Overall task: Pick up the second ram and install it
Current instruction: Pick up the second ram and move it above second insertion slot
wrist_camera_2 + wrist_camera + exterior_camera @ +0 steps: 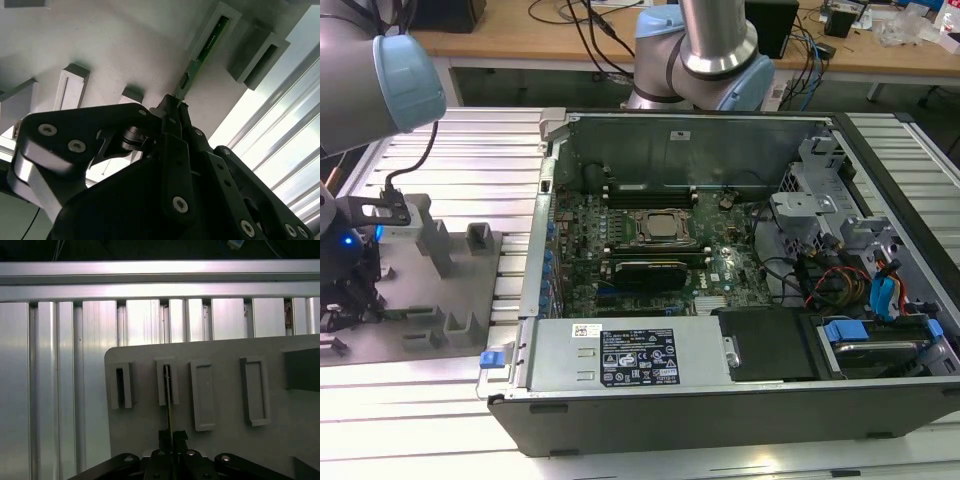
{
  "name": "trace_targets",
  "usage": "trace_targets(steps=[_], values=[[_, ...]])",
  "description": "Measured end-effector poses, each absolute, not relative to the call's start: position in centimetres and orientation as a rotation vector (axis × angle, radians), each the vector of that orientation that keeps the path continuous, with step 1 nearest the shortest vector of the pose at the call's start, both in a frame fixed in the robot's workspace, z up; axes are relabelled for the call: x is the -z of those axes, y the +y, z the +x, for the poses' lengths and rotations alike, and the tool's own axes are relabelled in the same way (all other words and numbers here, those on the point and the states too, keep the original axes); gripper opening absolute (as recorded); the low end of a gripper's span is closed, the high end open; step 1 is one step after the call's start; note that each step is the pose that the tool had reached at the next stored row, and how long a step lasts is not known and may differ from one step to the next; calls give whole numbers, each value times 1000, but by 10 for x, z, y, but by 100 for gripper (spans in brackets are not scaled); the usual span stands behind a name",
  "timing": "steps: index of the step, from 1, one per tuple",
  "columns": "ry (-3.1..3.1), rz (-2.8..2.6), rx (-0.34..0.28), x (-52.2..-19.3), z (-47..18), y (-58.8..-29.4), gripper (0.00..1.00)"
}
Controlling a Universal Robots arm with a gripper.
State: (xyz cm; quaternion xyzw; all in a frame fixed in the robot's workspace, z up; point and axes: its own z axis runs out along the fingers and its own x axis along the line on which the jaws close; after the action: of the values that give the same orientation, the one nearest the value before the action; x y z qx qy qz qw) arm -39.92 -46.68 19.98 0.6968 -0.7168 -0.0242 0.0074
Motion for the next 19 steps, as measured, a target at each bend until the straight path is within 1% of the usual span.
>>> trace_targets(steps=[19], values=[[-2240, 2180, 76, -203, -399, -467, 14]])
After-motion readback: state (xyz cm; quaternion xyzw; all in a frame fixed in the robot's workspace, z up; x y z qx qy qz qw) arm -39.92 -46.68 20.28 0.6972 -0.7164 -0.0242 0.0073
